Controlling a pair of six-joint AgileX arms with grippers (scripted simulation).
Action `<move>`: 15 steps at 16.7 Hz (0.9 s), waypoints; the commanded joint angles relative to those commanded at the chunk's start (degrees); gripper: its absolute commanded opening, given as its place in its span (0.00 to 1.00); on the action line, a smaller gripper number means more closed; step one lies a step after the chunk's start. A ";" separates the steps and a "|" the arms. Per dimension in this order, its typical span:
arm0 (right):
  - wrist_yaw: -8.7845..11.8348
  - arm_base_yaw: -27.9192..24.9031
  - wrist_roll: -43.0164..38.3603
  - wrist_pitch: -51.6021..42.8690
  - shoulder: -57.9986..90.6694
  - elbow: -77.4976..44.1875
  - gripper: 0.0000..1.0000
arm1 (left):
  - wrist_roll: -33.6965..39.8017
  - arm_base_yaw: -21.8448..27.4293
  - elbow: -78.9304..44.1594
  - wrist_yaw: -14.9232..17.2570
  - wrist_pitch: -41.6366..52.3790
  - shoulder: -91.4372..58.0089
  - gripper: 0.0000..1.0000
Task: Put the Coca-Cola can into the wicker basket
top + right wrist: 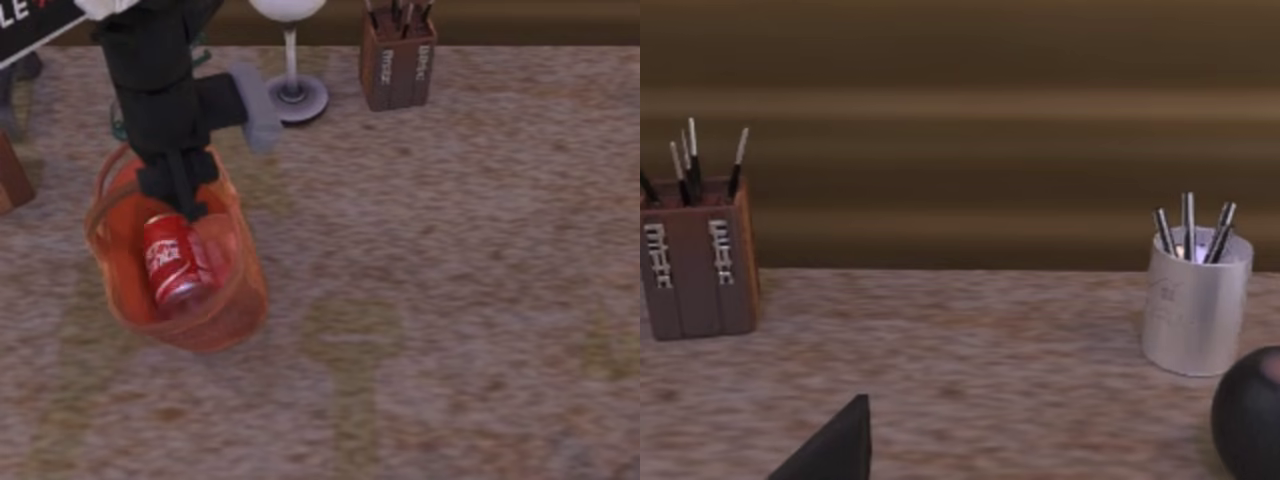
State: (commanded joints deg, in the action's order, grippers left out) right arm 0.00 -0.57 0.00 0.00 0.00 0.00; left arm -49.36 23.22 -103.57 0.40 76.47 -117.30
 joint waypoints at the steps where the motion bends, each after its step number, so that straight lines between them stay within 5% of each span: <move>1: 0.00 0.00 0.00 0.00 0.00 0.00 1.00 | 0.00 0.00 0.00 0.00 0.00 0.00 0.00; 15: 0.00 0.00 0.00 0.00 0.00 0.00 1.00 | -2.65 -3.77 -10.66 -0.01 11.13 0.56 0.00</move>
